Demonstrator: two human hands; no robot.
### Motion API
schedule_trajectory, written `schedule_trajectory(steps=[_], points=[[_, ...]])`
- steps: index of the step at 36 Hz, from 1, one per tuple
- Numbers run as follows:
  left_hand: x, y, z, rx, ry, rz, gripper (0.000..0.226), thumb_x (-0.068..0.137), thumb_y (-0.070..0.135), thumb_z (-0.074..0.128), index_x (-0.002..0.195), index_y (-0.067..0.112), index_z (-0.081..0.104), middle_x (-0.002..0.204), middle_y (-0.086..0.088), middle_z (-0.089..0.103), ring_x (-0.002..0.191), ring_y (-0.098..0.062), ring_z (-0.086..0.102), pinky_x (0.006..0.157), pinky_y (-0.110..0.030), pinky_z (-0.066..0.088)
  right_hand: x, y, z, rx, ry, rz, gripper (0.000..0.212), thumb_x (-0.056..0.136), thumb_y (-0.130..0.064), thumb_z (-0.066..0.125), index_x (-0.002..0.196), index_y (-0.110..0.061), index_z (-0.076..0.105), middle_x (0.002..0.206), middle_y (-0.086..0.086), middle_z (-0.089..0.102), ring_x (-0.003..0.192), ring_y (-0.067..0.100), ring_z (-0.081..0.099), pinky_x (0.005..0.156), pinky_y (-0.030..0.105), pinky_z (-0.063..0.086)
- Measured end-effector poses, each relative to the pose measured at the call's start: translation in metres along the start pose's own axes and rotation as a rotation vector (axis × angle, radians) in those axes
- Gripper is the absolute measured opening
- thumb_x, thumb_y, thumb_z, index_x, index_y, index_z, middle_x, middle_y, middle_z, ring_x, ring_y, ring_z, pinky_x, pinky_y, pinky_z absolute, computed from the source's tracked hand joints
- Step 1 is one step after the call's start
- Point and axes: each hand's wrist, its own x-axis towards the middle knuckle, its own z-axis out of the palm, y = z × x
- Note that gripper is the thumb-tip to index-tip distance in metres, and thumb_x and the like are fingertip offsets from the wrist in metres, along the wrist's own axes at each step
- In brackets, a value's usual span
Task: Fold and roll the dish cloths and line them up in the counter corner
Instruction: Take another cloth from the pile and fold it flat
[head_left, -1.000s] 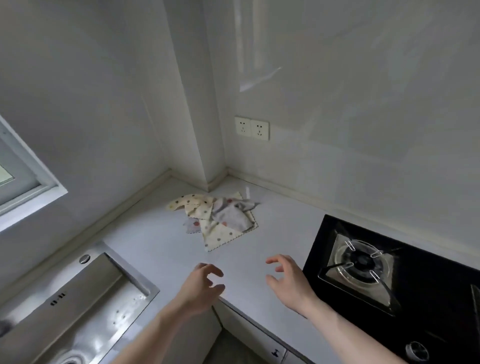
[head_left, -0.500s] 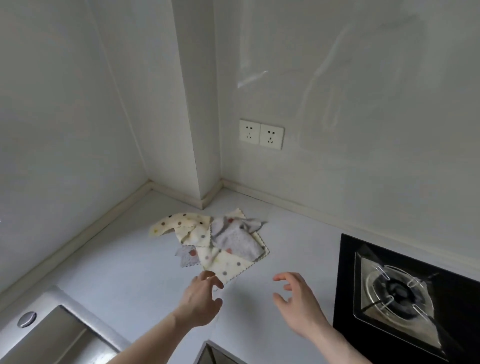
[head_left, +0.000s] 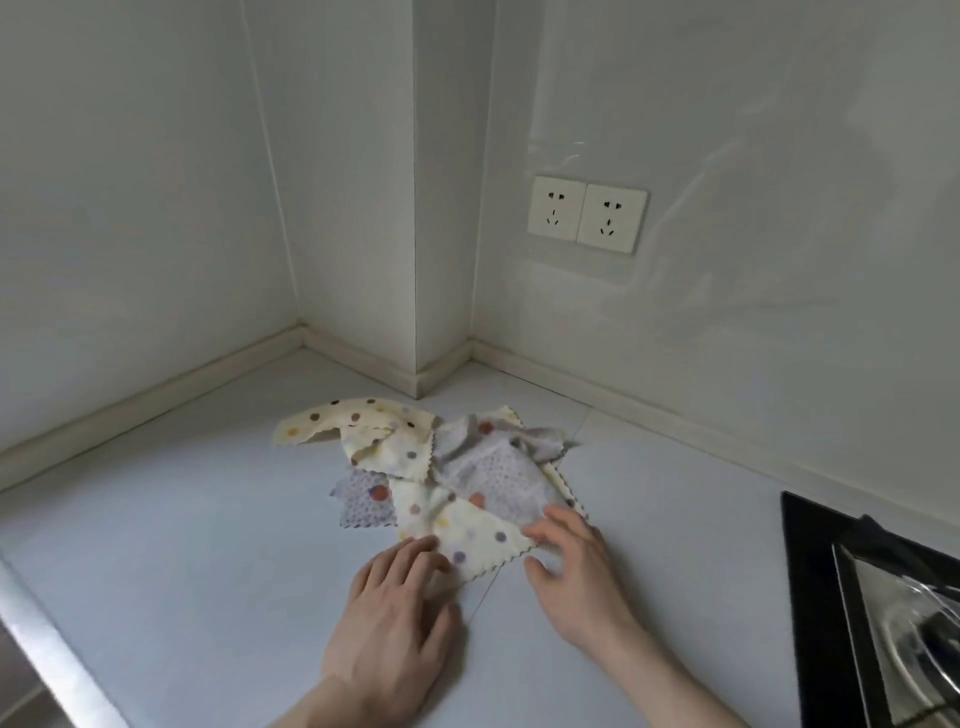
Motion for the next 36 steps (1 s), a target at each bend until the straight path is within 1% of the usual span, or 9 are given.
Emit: schedule_trajectory(steps=[4,10,13,17,22,25,28,31,36], points=[[-0.002,0.000,0.004,0.019,0.027,0.009,0.037,0.088,0.055,0.041,0.122,0.044,0.046,0.146,0.031,0.034,0.142,0.003,0.025,0.115,-0.020,0.013,-0.005,0.015,0.030,-0.064,0.184,-0.101,0.034,0.080,-0.023,0.058,0.108,-0.030,0.077,0.126,-0.009,0.067,0.117,0.016,0.058,0.103,0.025,0.036],[-0.005,-0.005,0.008,0.064,0.045,0.043,0.035,0.088,0.055,0.036,0.121,0.043,0.043,0.137,0.031,0.039,0.133,0.000,0.033,0.112,-0.025,0.021,-0.002,0.019,0.031,0.054,0.314,-0.188,0.044,0.085,0.006,0.062,0.122,-0.014,0.073,0.126,-0.005,0.069,0.117,0.012,0.060,0.103,0.007,0.028],[-0.004,-0.007,0.010,0.065,0.049,0.040,0.033,0.088,0.053,0.035,0.118,0.042,0.042,0.131,0.026,0.046,0.126,-0.006,0.041,0.109,-0.028,0.026,-0.010,0.011,0.025,0.113,0.439,-0.257,0.042,0.088,0.005,0.061,0.124,-0.015,0.072,0.126,-0.008,0.068,0.116,0.008,0.059,0.103,0.007,0.032],[-0.005,-0.007,0.010,0.088,0.041,0.036,0.032,0.091,0.051,0.038,0.121,0.040,0.044,0.134,0.021,0.049,0.127,-0.011,0.042,0.108,-0.032,0.028,-0.029,0.004,0.017,0.087,0.570,-0.373,0.042,0.090,0.004,0.059,0.125,-0.016,0.072,0.126,-0.010,0.067,0.115,0.004,0.058,0.102,0.010,0.038],[-0.009,0.000,0.003,0.081,0.019,0.021,0.030,0.094,0.048,0.042,0.120,0.035,0.049,0.134,0.014,0.053,0.127,-0.016,0.044,0.107,-0.035,0.030,-0.060,-0.003,0.009,0.152,0.671,-0.300,0.039,0.088,0.005,0.066,0.121,-0.014,0.072,0.123,-0.011,0.067,0.114,0.007,0.062,0.098,0.013,0.044],[-0.014,0.002,0.001,0.076,0.028,-0.007,0.035,0.091,0.049,0.041,0.121,0.032,0.050,0.135,0.010,0.055,0.126,-0.018,0.046,0.107,-0.036,0.032,-0.094,-0.011,0.002,0.199,0.693,-0.275,0.040,0.084,0.009,0.068,0.117,-0.014,0.073,0.118,-0.014,0.066,0.106,0.001,0.062,0.088,0.011,0.050],[-0.026,0.007,-0.002,0.073,0.028,-0.024,0.042,0.093,0.046,0.043,0.131,0.027,0.048,0.141,0.004,0.051,0.130,-0.022,0.044,0.110,-0.038,0.033,-0.134,-0.014,-0.007,0.203,0.665,-0.255,0.031,0.085,0.005,0.072,0.106,-0.017,0.076,0.106,-0.012,0.070,0.091,-0.002,0.066,0.078,0.005,0.048],[-0.045,0.012,-0.008,0.062,0.002,0.018,0.044,0.095,0.041,0.043,0.135,0.022,0.047,0.142,-0.002,0.050,0.130,-0.025,0.044,0.108,-0.037,0.034,-0.168,-0.008,-0.019,0.151,0.587,-0.206,0.016,0.089,-0.009,0.073,0.096,-0.024,0.077,0.093,-0.019,0.069,0.081,-0.002,0.066,0.073,0.016,0.053],[-0.069,0.015,-0.013,0.018,-0.011,0.086,0.042,0.099,0.038,0.045,0.136,0.018,0.048,0.144,-0.004,0.048,0.128,-0.026,0.044,0.107,-0.036,0.035,-0.211,0.004,-0.037,0.139,0.540,-0.106,0.017,0.092,-0.015,0.070,0.091,-0.031,0.073,0.086,-0.020,0.070,0.078,0.001,0.065,0.073,0.029,0.056]])
